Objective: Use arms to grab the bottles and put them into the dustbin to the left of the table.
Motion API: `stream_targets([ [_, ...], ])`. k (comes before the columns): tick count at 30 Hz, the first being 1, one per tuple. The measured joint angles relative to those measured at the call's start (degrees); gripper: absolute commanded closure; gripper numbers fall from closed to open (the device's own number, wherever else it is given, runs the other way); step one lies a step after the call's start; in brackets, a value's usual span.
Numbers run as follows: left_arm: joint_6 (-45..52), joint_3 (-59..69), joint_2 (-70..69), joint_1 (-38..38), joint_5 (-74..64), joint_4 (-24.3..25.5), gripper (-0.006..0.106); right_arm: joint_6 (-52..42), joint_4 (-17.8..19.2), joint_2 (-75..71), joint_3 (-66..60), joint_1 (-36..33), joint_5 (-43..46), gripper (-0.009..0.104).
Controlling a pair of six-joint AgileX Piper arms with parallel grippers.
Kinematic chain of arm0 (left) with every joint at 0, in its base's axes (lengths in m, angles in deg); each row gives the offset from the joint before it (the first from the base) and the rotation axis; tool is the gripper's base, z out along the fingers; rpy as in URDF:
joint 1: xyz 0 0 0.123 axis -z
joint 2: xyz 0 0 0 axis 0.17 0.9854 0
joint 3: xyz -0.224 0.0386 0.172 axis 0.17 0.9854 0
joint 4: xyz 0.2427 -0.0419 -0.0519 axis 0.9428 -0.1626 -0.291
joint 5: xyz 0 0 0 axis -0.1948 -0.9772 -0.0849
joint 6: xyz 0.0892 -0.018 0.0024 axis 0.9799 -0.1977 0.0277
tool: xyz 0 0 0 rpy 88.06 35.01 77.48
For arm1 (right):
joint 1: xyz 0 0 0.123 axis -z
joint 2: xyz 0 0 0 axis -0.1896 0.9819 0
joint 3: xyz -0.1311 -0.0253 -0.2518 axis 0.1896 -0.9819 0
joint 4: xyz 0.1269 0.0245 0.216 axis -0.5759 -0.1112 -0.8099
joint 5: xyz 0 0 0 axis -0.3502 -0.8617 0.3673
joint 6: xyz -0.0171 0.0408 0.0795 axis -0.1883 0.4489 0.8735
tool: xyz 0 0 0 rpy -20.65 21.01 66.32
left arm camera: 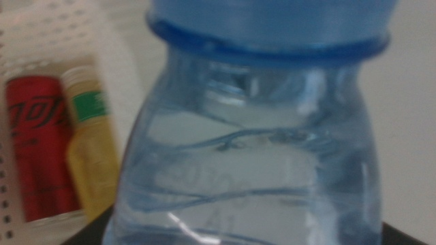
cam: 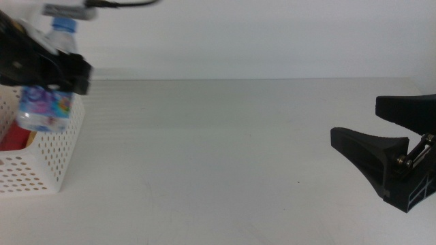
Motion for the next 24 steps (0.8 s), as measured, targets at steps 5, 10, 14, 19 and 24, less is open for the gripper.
stream_targets([
  [5,8.8,-8.9,6.3,-8.5,-7.5,-6.5,0.100,0.0,0.0,0.0,0.0,0.0,0.0,0.029],
  [10,11.5,-17.3,13.3,-15.9,-12.3,-8.1,0.100,0.0,0.0,0.0,0.0,0.0,0.0,0.029],
  [14,11.9,-20.7,18.6,-19.0,-13.9,-8.1,0.100,0.0,0.0,0.0,0.0,0.0,0.0,0.029],
  [19,13.6,-21.2,24.4,-20.5,-13.6,-8.1,0.100,0.0,0.0,0.0,0.0,0.0,0.0,0.029],
  [24,14.9,-21.2,28.9,-20.6,-12.9,-8.2,0.100,0.0,0.0,0.0,0.0,0.0,0.0,0.029],
])
